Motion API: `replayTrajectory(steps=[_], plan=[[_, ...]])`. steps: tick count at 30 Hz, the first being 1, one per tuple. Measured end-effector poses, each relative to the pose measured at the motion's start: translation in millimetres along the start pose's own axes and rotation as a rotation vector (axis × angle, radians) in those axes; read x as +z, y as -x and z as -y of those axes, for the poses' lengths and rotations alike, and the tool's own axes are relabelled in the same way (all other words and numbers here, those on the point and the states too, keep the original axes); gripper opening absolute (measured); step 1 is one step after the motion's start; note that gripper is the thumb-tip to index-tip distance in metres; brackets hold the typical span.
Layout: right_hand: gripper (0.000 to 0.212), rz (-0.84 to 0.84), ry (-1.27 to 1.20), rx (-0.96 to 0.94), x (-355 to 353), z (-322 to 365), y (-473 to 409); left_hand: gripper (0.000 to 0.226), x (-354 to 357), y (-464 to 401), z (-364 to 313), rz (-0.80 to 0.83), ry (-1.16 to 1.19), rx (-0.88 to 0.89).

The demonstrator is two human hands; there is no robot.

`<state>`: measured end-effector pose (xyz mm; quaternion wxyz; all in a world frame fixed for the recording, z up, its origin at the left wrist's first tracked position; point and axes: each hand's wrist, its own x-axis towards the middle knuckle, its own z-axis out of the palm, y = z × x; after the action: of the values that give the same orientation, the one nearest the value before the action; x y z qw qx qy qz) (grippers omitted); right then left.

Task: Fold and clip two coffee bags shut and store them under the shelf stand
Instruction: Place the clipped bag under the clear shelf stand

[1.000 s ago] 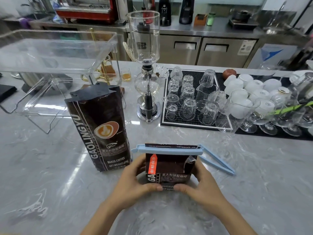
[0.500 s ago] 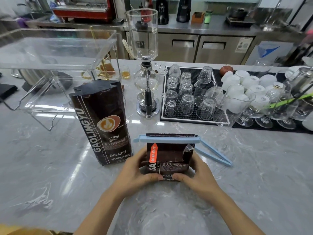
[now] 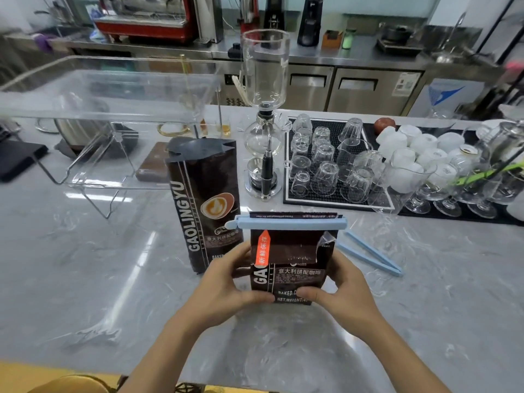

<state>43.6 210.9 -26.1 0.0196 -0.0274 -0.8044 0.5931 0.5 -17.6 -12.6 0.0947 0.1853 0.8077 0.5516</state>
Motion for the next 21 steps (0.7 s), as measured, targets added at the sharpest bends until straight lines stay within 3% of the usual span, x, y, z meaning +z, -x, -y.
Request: replayTrajectory(steps=[21], plan=[[0.066,0.036,0.048,-0.188,151,126,0,0.078,-175,69,19,-0.154,0.002,0.048]])
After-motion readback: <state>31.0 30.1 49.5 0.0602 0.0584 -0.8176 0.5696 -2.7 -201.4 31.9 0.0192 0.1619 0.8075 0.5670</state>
